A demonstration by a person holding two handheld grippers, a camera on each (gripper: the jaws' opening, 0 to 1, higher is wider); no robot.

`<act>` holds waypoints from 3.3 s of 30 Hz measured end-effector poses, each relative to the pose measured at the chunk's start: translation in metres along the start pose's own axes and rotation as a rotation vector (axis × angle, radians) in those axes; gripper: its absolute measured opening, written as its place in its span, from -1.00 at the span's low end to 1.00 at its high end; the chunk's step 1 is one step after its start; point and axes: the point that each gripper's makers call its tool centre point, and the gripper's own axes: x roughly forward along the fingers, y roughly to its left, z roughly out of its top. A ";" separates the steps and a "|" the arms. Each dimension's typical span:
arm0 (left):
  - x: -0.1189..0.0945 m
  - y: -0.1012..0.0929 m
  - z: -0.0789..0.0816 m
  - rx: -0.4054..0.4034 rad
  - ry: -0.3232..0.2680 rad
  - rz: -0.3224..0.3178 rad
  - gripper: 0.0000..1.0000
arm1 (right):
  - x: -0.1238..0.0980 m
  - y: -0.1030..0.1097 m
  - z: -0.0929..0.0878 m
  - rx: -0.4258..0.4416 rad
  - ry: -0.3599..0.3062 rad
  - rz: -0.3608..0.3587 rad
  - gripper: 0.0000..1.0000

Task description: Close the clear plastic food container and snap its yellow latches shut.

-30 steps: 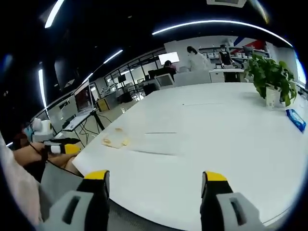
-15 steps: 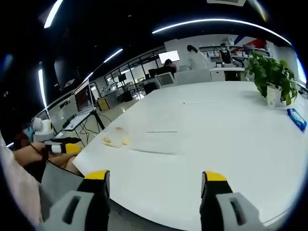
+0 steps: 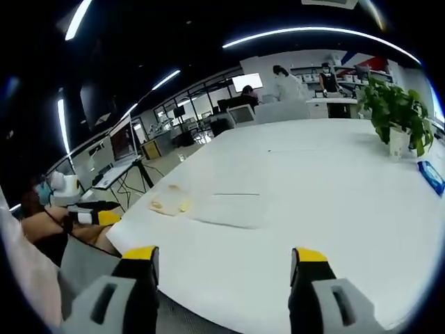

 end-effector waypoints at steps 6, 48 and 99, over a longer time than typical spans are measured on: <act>0.007 0.012 -0.001 0.009 0.030 -0.007 0.61 | 0.013 0.003 -0.002 -0.033 0.035 0.005 0.52; 0.080 0.106 0.011 0.444 0.263 -0.181 0.61 | 0.167 0.093 0.072 -0.408 0.167 0.360 0.50; 0.145 0.151 -0.021 0.634 0.545 -0.414 0.37 | 0.323 0.139 -0.014 -0.715 0.617 0.424 0.53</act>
